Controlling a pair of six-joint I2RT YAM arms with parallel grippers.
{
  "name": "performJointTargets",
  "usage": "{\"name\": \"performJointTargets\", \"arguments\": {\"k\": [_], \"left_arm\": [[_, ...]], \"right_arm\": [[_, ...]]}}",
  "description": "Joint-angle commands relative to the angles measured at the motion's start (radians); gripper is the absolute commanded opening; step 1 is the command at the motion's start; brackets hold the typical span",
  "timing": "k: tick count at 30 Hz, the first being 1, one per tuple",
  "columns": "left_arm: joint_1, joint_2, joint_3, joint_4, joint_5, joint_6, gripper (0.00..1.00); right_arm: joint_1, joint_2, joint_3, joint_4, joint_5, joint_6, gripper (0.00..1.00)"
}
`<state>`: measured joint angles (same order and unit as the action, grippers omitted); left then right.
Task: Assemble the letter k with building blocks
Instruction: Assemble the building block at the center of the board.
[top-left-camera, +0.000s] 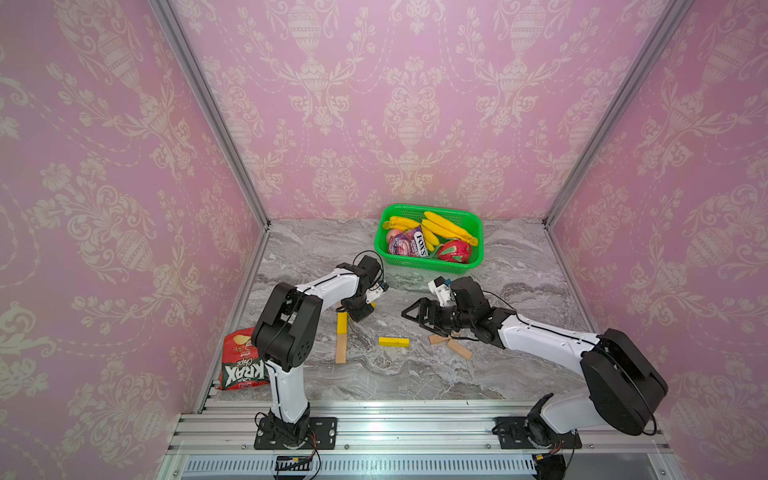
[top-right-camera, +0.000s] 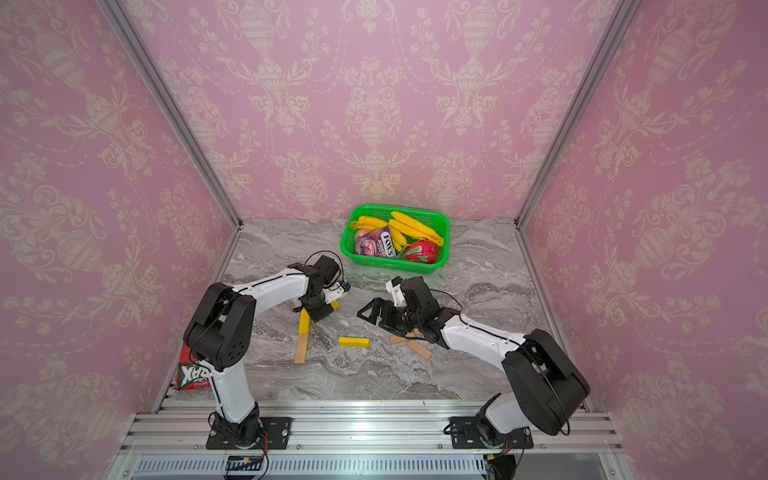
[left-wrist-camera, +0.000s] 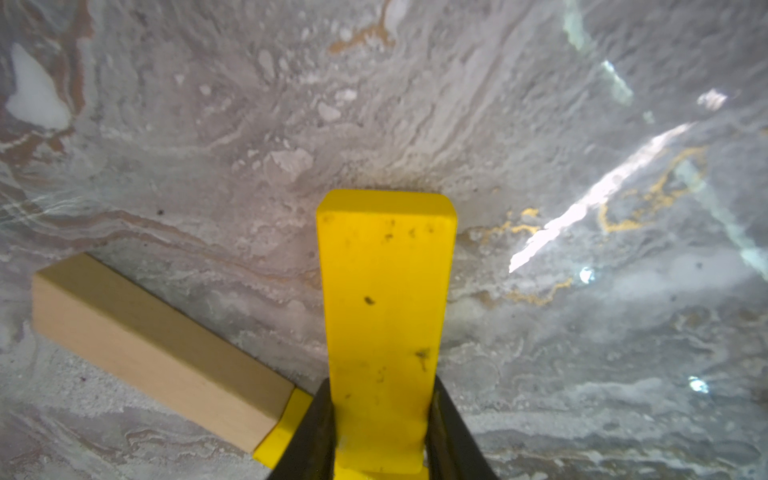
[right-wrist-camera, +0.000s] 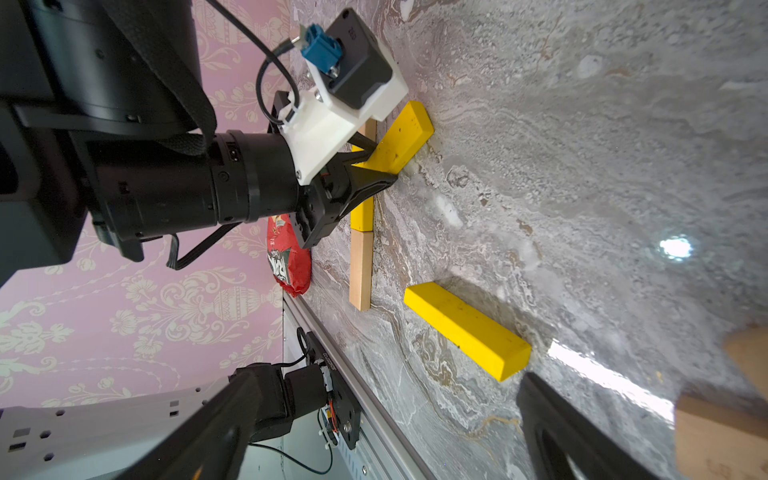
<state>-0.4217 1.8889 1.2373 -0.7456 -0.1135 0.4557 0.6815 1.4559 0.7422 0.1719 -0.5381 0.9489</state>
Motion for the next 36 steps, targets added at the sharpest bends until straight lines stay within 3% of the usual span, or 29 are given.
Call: {"name": "performJointTargets", "arguments": {"k": [1,10,36], "left_arm": [[0.006,0.005,-0.009,0.002,0.001,-0.001,0.36],[0.004,-0.007,-0.009,0.008,0.02,0.0,0.55],[-0.011,-0.097,-0.004,0.039,0.045,-0.02,0.55]], "right_arm": [[0.007,-0.017,0.01,-0.015,0.0,-0.013,1.0],[0.008,-0.019,-0.002,-0.005,0.004,-0.01,1.0],[0.021,-0.015,-0.009,-0.007,0.02,-0.002,1.0]]}}
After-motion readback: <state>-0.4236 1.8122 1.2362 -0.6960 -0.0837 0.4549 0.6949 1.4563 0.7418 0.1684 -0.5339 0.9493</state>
